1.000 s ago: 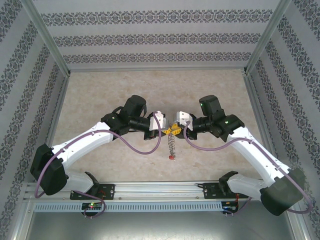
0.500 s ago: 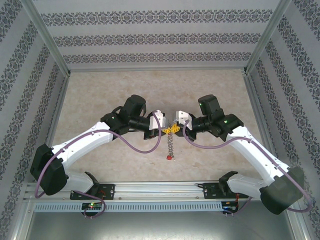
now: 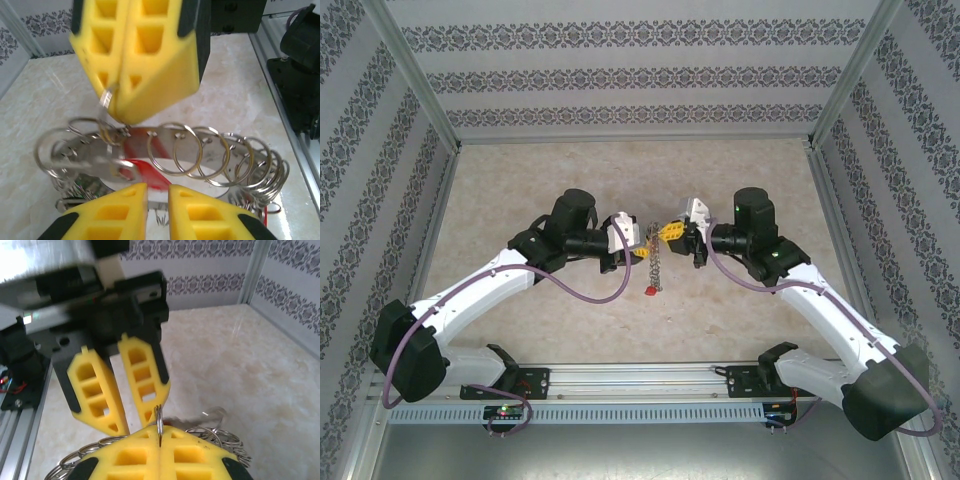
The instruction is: Put the keys on the keyring
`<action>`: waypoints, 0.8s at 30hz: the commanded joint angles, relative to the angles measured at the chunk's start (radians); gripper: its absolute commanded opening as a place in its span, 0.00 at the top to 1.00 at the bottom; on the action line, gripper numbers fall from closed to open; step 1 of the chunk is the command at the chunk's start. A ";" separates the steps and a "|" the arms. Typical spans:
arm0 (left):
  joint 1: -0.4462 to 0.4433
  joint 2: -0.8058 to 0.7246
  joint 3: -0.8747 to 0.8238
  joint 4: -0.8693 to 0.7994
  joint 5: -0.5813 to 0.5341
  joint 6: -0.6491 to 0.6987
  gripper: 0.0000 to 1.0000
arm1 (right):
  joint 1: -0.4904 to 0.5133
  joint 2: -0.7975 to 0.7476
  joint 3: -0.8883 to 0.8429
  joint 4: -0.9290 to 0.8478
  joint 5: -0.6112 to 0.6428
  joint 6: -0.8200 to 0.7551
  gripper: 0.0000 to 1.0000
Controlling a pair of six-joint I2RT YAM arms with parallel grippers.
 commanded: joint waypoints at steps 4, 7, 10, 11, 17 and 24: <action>0.012 -0.008 -0.014 0.074 -0.027 -0.041 0.85 | -0.004 -0.021 -0.059 0.333 -0.042 0.215 1.00; 0.013 -0.008 -0.025 0.116 -0.030 -0.067 0.90 | 0.014 -0.018 -0.105 0.469 0.000 0.296 1.00; 0.012 -0.018 -0.041 0.155 -0.017 -0.088 0.92 | 0.030 -0.019 -0.162 0.603 0.058 0.353 1.00; 0.012 -0.022 -0.046 0.164 -0.012 -0.094 0.93 | 0.030 -0.015 -0.181 0.659 0.071 0.381 1.00; 0.016 -0.096 -0.096 0.188 -0.056 -0.103 0.79 | 0.039 -0.008 -0.202 0.701 0.058 0.399 1.00; 0.076 -0.247 -0.172 0.225 -0.098 -0.110 0.59 | 0.036 -0.008 -0.164 0.585 -0.032 0.308 1.00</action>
